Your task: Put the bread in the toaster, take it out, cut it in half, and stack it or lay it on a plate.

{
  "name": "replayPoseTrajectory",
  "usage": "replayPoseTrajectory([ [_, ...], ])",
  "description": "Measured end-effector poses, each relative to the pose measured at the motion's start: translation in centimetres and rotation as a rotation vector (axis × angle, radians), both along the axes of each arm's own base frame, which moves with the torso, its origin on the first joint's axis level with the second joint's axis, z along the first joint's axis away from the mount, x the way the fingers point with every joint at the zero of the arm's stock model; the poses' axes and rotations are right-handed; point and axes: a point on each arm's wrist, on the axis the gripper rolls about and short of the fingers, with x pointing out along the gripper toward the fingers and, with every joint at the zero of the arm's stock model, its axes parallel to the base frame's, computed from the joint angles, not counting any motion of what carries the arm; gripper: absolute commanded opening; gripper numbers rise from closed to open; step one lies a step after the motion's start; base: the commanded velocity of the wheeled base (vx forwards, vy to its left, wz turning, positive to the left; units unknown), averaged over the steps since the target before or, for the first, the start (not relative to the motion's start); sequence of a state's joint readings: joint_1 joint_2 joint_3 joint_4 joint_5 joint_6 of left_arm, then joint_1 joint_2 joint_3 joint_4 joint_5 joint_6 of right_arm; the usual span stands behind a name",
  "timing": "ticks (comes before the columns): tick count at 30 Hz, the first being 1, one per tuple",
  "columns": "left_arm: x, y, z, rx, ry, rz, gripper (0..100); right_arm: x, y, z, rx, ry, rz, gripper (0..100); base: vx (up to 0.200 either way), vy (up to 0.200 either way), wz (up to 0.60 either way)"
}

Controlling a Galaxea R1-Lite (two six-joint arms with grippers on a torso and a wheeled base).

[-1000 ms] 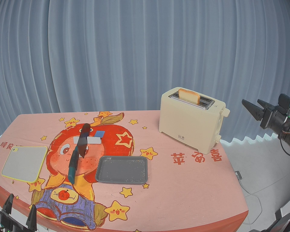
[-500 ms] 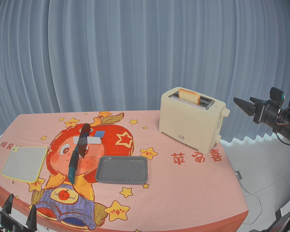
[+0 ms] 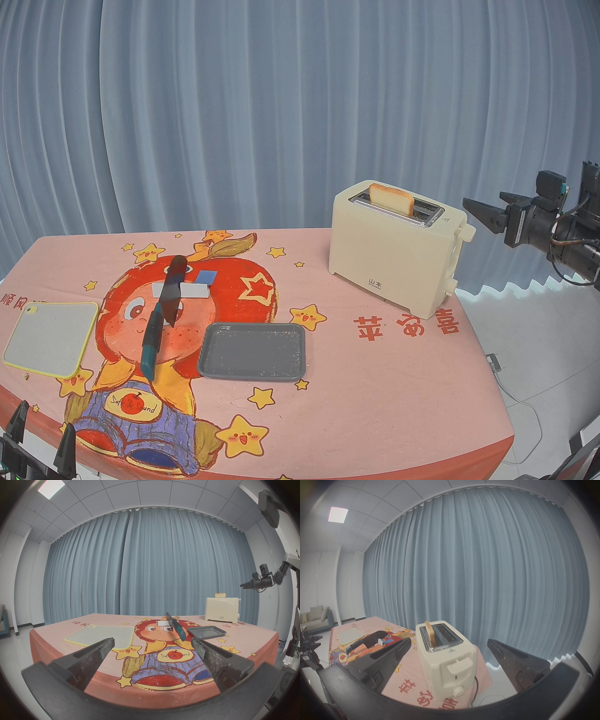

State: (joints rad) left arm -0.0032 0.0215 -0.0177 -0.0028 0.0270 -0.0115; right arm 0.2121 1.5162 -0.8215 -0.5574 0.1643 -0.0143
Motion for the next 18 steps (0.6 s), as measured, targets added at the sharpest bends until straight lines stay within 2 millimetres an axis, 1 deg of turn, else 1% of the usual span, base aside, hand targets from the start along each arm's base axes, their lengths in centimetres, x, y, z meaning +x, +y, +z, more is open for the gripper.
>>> replayPoseTrajectory([
  [3, 0.0, 0.0, 0.0, 0.0, 0.0, 0.0, 100, 0.8, 0.8, 0.0, -0.001, 0.001, 0.018, 100, 0.0, 0.0, 0.0],
  [18, 0.0, 0.0, 0.0, 0.0, 0.0, 0.0, 100, 6.2, 4.5, -1.4, -0.015, 0.026, 0.085, 100, 0.0, 0.0, 0.0],
])
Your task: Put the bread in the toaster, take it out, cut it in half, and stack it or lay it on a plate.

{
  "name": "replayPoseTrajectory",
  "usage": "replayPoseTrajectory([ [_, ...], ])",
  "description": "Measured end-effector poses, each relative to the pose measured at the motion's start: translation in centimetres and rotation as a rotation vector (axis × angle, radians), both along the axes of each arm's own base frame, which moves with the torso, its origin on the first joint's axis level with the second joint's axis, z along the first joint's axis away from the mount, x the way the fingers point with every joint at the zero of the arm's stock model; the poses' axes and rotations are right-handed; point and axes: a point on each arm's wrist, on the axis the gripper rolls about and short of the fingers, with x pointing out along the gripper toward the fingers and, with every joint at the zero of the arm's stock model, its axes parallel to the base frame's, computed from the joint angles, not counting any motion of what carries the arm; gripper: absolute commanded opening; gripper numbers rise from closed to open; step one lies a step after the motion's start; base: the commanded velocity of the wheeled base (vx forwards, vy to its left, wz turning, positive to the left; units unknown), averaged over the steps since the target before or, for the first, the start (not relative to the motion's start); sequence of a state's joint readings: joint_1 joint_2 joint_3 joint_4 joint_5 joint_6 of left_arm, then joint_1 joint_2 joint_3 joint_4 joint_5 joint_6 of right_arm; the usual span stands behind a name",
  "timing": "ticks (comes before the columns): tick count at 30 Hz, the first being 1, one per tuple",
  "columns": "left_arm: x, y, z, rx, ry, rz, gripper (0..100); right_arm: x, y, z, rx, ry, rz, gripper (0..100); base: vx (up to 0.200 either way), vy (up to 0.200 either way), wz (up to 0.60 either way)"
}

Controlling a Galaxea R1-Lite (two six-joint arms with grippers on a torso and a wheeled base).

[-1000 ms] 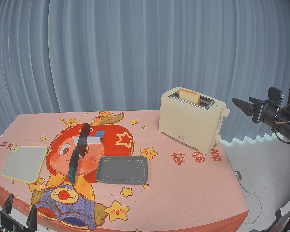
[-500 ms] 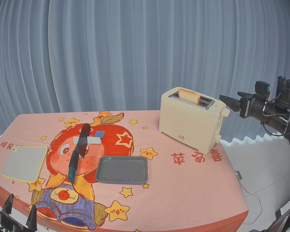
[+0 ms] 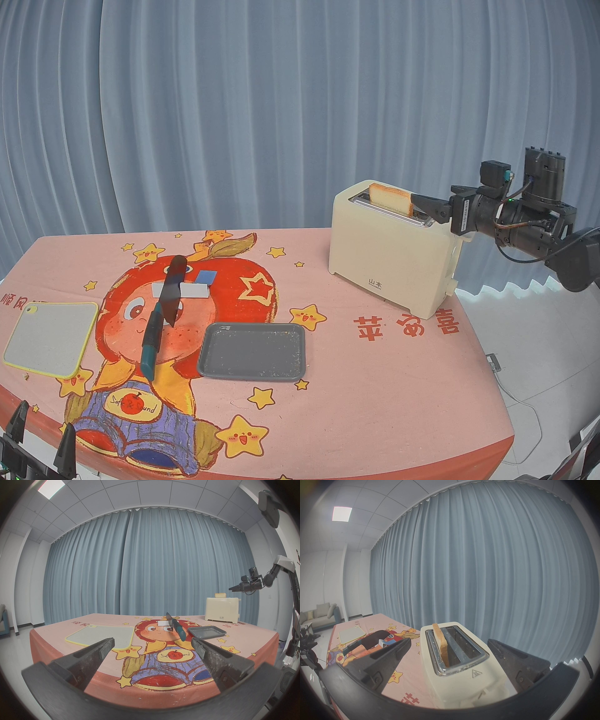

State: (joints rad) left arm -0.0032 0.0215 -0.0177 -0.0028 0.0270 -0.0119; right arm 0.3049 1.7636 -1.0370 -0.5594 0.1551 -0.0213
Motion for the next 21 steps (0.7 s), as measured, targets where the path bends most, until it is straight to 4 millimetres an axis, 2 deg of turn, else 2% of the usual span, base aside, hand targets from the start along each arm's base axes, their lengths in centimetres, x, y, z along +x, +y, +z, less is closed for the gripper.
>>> replayPoseTrajectory([
  [12, 0.0, 0.0, 0.0, 0.0, 0.0, 0.0, 100, 4.4, 2.2, -1.5, -0.008, 0.002, 0.022, 100, 0.0, 0.0, 0.0],
  [21, 0.0, 0.0, 0.0, 0.0, 0.0, 0.0, 100, 6.0, 2.9, -2.9, -0.016, 0.022, 0.021, 100, 0.0, 0.0, 0.0],
])
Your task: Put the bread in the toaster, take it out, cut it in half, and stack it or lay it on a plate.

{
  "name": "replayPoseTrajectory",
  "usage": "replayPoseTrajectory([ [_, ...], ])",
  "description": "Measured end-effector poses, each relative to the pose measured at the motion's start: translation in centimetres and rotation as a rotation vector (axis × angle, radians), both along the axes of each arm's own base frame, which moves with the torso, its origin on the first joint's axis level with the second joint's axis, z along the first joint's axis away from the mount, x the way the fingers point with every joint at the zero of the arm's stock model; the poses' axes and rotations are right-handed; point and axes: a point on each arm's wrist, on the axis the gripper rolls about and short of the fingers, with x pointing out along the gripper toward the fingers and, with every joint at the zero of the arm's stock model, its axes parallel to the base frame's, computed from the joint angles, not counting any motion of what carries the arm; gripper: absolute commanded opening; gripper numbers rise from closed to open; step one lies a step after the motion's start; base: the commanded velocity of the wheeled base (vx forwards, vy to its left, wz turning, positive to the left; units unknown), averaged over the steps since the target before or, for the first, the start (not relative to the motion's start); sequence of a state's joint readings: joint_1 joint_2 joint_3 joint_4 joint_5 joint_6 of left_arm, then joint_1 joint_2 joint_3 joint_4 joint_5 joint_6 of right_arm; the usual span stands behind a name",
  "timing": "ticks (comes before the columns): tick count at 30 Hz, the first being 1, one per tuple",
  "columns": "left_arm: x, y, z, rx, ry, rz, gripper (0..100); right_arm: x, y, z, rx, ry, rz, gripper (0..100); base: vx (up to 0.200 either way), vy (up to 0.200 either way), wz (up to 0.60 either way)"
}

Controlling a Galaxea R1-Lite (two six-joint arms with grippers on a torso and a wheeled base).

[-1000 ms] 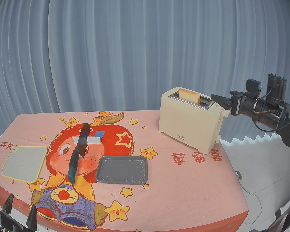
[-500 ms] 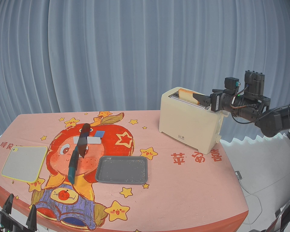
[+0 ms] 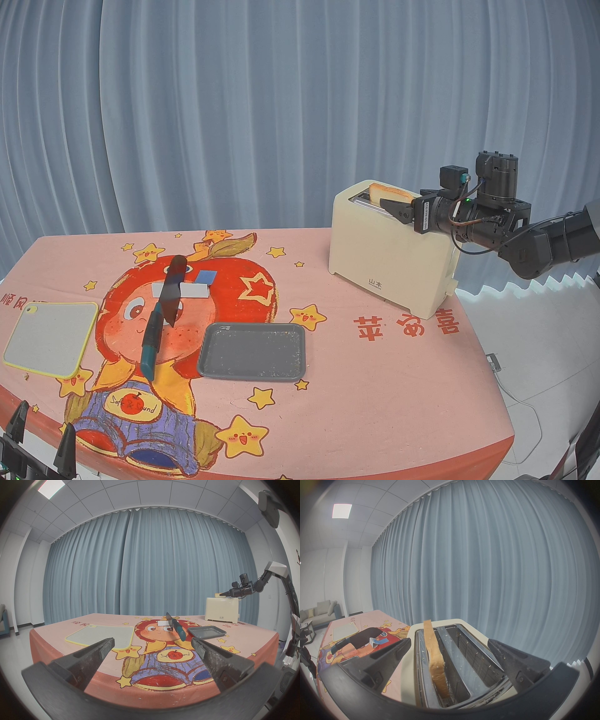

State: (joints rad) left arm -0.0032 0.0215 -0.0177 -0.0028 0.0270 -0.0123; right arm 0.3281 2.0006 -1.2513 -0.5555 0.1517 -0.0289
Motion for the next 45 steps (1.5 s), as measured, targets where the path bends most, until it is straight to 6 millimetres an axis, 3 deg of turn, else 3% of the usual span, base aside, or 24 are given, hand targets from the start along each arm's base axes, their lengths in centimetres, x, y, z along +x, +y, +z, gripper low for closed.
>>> replayPoseTrajectory([
  [2, 0.0, 0.0, 0.0, 0.0, 0.0, 0.0, 100, 0.1, 0.1, -0.2, -0.001, 0.003, -0.001, 100, 0.0, 0.0, 0.0],
  [3, 0.0, 0.0, 0.0, 0.0, 0.0, 0.0, 100, 0.1, 0.1, -0.2, -0.001, 0.003, -0.001, 0, 0.0, 0.0, 0.0],
  [18, 0.0, 0.0, 0.0, 0.001, 0.0, 0.0, 100, -0.3, 0.8, 0.1, 0.005, -0.001, 0.017, 0, 0.0, 0.0, 0.0],
  [33, 0.0, 0.0, 0.0, 0.0, 0.0, 0.0, 100, -3.1, 0.4, 4.7, 0.056, -0.113, 0.032, 0, 0.0, 0.0, 0.0],
  [45, 0.0, 0.0, 0.0, 0.0, 0.0, 0.0, 100, -5.3, 0.0, 6.5, 0.095, -0.141, 0.042, 0, 0.0, 0.0, 0.0],
])
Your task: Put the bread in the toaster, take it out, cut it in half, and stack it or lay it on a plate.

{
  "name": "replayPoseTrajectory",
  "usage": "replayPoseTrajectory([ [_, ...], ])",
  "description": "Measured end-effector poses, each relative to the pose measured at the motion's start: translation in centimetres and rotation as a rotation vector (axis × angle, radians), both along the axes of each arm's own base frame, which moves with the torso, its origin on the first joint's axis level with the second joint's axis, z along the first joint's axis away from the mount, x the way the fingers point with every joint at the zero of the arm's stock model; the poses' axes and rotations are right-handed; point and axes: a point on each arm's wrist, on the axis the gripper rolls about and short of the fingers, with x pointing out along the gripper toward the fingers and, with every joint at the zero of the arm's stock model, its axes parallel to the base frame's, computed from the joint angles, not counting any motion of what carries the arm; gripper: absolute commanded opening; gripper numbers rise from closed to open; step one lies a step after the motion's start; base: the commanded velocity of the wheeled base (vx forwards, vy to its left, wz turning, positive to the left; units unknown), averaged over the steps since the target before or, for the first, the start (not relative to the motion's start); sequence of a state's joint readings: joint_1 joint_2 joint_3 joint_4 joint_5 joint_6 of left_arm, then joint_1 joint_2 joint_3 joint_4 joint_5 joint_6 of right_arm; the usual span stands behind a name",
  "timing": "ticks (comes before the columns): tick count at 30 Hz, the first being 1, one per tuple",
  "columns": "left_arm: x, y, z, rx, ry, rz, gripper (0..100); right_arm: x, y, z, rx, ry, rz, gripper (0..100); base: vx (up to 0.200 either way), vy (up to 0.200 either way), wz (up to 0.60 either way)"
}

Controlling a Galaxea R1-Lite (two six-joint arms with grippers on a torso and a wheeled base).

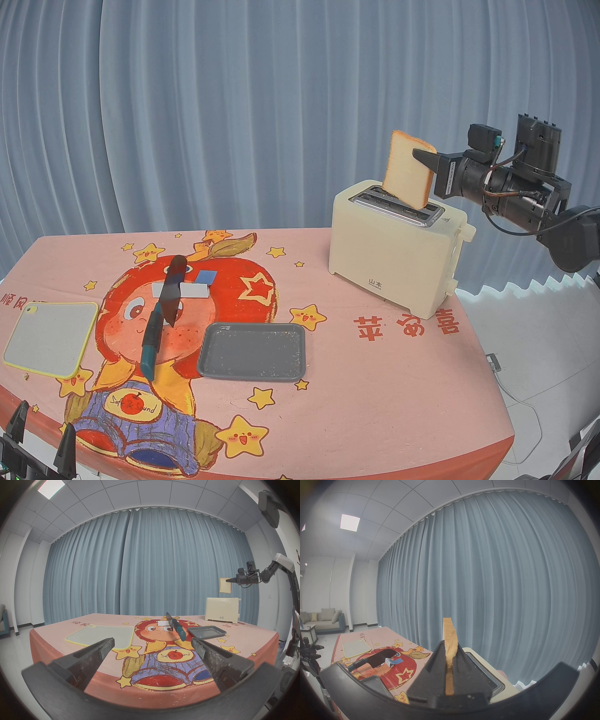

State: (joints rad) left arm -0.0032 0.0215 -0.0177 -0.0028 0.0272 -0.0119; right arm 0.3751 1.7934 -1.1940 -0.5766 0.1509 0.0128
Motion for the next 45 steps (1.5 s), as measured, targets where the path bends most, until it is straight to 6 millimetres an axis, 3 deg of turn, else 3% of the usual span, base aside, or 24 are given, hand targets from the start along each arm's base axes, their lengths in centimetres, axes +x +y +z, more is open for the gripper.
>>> replayPoseTrajectory([
  [20, 0.0, 0.0, 0.0, 0.0, 0.0, 0.0, 100, -6.5, 0.7, -4.7, 0.009, -0.02, 0.106, 0, 0.0, 0.0, 0.0],
  [32, 0.0, 0.0, 0.0, 0.0, 0.0, 0.0, 100, -11.0, -0.5, -7.7, 0.072, -0.141, 0.141, 0, 0.0, 0.0, 0.0],
  [45, 0.0, 0.0, 0.0, 0.0, 0.0, 0.0, 100, -13.1, -1.8, -8.5, 0.175, -0.152, 0.141, 0, 0.0, 0.0, 0.0],
])
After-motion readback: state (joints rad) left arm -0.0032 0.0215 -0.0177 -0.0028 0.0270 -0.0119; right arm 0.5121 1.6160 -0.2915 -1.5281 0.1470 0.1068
